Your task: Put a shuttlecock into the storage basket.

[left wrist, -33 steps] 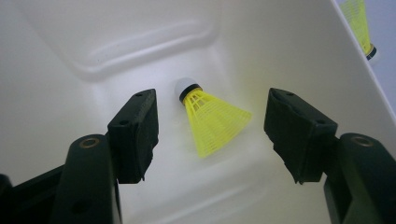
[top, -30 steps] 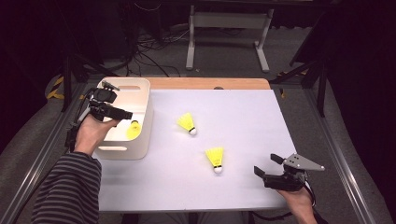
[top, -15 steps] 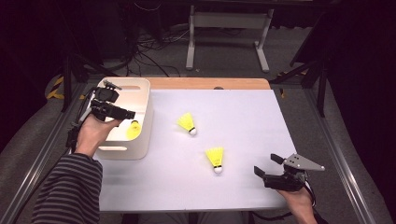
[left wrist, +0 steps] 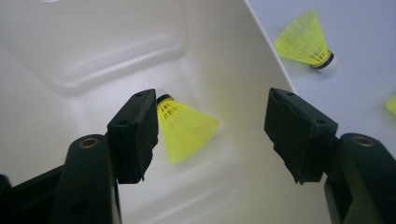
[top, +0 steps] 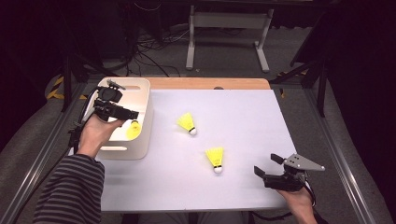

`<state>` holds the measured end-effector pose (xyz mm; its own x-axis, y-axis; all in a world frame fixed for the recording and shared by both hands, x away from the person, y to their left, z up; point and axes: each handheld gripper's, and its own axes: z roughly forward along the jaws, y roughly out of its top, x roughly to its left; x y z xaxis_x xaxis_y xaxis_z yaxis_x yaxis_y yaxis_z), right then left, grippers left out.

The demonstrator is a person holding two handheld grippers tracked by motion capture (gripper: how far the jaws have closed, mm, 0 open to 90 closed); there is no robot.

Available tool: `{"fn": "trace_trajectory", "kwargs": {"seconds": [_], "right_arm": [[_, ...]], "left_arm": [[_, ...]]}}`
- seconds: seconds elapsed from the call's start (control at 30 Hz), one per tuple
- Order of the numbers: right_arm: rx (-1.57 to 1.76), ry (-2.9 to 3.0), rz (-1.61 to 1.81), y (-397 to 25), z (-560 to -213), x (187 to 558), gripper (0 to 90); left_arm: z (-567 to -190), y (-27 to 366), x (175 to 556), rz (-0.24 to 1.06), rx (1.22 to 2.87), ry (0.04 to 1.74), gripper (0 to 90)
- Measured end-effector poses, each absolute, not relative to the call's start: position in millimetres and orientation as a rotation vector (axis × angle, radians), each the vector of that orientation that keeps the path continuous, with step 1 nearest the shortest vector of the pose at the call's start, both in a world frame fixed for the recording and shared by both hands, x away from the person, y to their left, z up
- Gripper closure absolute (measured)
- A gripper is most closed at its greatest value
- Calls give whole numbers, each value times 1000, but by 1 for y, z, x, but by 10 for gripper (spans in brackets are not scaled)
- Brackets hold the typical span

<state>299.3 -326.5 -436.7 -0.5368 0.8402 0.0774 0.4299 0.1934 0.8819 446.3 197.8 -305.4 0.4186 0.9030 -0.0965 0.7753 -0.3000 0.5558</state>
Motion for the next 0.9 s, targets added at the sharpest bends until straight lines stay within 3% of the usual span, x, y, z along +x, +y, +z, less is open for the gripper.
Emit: {"fn": "trace_trajectory", "kwargs": {"seconds": [0.9], "right_arm": [[1184,2051,1301,-327,-436,299,131]], "left_arm": [[-293,170,438,315,2163,1310,361]]}}
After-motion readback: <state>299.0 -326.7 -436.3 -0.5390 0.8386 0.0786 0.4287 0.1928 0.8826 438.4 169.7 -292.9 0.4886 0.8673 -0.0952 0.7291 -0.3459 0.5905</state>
